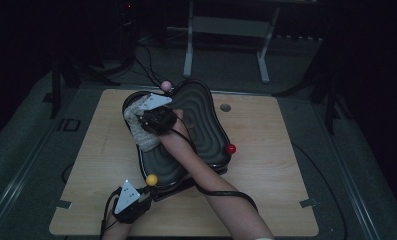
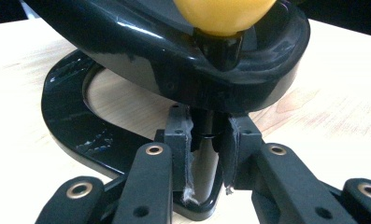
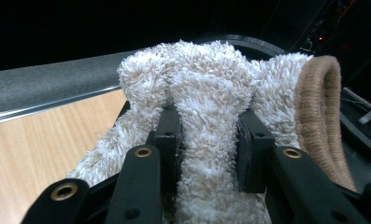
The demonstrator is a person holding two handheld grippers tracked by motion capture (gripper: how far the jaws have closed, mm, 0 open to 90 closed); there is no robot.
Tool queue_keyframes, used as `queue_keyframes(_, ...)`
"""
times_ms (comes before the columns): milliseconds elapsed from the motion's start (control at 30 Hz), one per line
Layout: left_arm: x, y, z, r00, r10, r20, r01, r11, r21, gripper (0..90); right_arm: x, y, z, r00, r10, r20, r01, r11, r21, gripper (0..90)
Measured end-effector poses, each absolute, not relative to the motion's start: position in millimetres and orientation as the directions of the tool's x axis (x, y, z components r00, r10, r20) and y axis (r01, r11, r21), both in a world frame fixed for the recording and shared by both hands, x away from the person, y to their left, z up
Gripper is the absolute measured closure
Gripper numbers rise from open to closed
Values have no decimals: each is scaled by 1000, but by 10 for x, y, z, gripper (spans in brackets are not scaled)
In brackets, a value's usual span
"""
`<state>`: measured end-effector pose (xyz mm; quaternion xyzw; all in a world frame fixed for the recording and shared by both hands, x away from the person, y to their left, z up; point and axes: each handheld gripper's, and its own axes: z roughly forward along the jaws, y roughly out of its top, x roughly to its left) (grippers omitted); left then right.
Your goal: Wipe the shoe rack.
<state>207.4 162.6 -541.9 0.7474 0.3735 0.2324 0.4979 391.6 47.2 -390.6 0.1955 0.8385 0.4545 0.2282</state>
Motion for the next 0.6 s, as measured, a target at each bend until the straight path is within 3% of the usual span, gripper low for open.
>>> queue_keyframes(600,2073,1621,-5418,609,793,-26,329,-222,918,743,3433,140,-4230,-837,502,-216,94,522,847,668)
